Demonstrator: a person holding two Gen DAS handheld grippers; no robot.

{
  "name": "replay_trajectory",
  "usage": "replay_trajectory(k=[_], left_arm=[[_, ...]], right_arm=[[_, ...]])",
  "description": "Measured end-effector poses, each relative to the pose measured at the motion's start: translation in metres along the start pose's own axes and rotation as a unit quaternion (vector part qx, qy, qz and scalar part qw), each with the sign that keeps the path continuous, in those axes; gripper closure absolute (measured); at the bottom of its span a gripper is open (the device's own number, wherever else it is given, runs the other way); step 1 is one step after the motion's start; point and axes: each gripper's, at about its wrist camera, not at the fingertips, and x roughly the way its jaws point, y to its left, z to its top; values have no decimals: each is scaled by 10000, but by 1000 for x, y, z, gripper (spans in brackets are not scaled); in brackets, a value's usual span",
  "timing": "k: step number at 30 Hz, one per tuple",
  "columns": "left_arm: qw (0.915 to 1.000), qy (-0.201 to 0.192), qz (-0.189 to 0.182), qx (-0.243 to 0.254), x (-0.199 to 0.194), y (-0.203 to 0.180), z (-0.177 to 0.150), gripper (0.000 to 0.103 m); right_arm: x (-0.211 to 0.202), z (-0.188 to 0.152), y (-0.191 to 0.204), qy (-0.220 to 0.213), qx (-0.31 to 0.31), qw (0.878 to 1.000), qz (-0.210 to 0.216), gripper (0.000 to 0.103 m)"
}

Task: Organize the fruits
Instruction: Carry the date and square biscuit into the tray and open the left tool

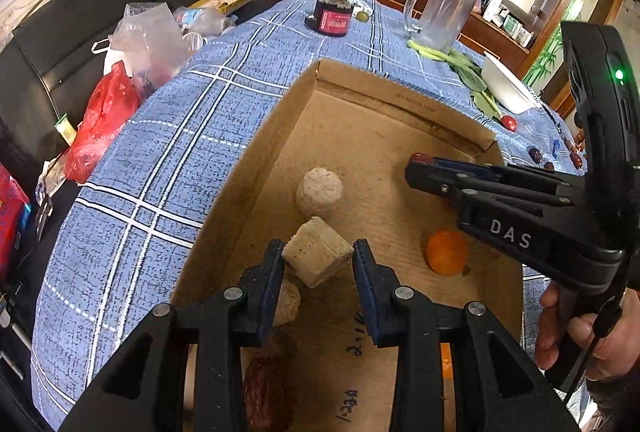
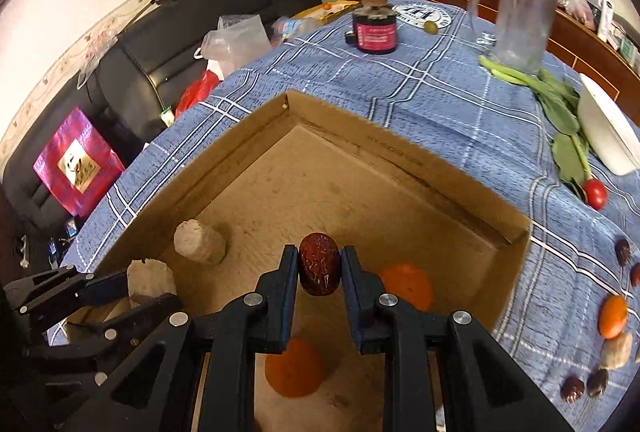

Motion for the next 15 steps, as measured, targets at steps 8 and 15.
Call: replay_trajectory(k=[8, 15], left_arm=[[10000, -13, 74, 39, 3, -2, 0, 69], [9999, -8, 123, 96, 0, -5, -2, 67]], right_arm=[[14, -1, 2, 142, -90, 9998, 48, 79], [14, -3, 2, 179, -95, 9998, 52, 72]])
